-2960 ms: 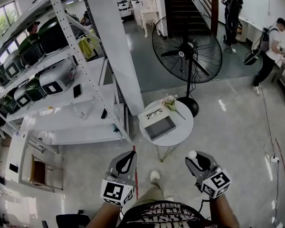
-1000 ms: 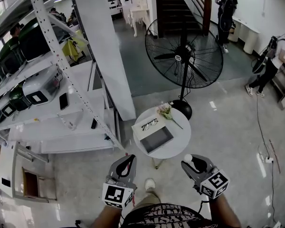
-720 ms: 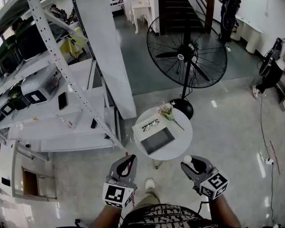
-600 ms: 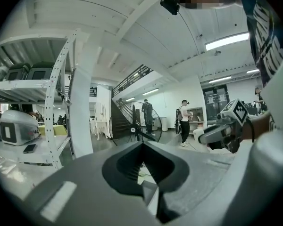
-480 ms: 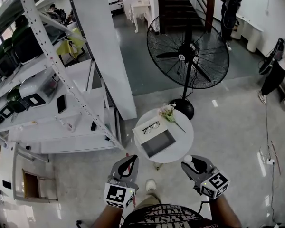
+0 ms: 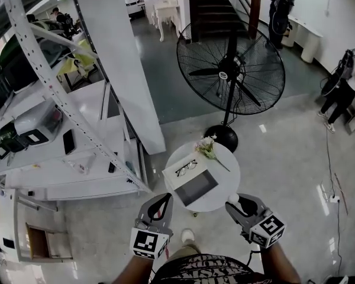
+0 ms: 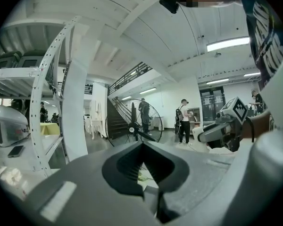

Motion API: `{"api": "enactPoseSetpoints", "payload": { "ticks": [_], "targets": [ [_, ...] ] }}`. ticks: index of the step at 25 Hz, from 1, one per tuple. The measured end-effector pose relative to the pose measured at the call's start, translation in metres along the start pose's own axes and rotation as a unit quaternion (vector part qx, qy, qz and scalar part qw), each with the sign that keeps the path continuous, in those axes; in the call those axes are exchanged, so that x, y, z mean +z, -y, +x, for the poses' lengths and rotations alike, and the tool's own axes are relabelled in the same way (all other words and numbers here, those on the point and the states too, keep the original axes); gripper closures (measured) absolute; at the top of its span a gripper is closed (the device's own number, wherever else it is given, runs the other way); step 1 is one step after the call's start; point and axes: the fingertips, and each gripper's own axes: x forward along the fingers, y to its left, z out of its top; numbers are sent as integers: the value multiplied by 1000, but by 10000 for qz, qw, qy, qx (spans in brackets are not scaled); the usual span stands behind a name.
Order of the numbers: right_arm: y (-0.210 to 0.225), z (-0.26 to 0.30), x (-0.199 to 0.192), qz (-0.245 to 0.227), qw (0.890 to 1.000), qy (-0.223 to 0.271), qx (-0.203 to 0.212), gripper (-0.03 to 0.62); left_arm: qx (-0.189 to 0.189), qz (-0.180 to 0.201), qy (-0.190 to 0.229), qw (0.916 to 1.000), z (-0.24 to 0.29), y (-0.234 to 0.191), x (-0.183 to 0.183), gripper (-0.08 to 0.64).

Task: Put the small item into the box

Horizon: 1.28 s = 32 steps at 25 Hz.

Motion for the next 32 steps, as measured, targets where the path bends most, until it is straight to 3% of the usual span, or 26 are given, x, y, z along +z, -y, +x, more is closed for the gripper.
{"api": "enactPoseSetpoints", "payload": {
  "ticks": [21, 32],
  "targets": [
    [6, 80, 29, -204, 9993, -54, -324, 430, -391, -65, 206, 9990, 43, -81, -11, 558],
    [-4, 101, 45, -378, 9992, -33, -125, 430, -291, -190, 112, 9993, 36, -94, -21, 558]
  ]
}}
